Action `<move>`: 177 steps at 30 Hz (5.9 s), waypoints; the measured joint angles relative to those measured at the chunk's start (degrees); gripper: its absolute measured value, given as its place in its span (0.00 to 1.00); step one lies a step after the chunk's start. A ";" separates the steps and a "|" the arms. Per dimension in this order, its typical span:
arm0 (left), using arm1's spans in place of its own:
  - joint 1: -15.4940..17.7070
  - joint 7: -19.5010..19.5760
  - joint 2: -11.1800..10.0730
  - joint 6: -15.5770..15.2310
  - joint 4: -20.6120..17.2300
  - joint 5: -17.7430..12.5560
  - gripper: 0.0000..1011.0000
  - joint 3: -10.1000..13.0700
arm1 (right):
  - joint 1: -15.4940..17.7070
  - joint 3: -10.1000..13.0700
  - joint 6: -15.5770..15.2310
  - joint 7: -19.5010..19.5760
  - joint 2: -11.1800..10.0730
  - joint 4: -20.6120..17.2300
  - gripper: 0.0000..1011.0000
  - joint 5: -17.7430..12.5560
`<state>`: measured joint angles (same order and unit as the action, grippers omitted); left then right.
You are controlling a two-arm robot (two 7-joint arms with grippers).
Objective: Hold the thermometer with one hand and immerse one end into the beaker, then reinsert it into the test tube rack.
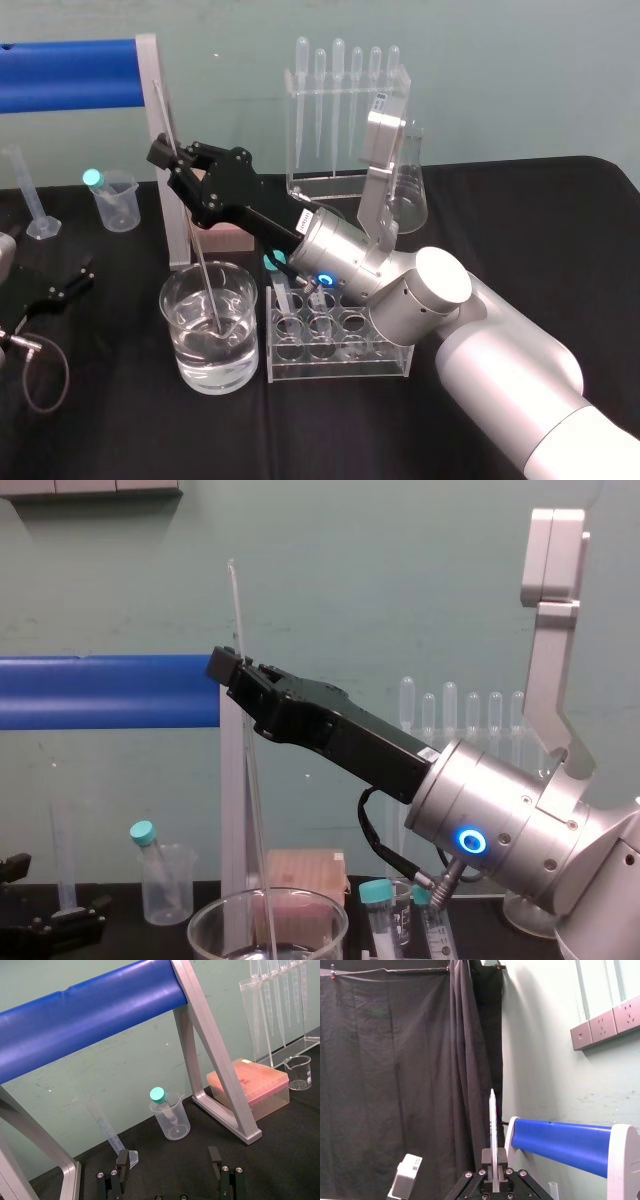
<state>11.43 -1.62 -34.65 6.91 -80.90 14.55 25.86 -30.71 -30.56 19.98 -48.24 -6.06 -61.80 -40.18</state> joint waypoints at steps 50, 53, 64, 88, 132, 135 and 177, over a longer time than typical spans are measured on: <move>0.00 0.00 0.00 0.00 0.00 0.00 1.00 0.00 | 0.00 0.00 0.01 0.00 0.00 0.00 0.06 0.00; 0.00 0.00 0.00 0.00 0.00 0.00 1.00 0.00 | 0.00 0.00 0.00 0.00 0.00 0.00 0.06 0.00; 0.00 0.00 0.00 0.00 0.00 0.00 1.00 0.00 | 0.00 0.00 0.00 0.00 0.00 0.00 0.06 0.00; 0.00 0.00 0.00 0.00 0.00 0.00 1.00 0.00 | 0.00 0.00 0.00 0.00 0.00 0.00 0.06 0.00; 0.00 0.00 0.00 0.00 0.00 0.00 1.00 0.00 | 18.35 19.35 -1.51 18.37 -17.99 -35.49 0.06 2.94; 0.00 0.00 0.00 0.00 0.00 0.00 1.00 0.00 | 20.34 20.02 -1.92 18.81 -17.58 -35.34 0.06 2.86; 0.00 0.00 0.00 0.00 0.00 0.00 1.00 0.00 | 16.00 16.08 -0.66 11.67 -13.58 -18.68 0.06 1.86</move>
<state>11.43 -1.62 -34.64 6.91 -80.90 14.55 25.86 -14.71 -14.48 19.31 -36.56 -19.64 -80.48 -38.32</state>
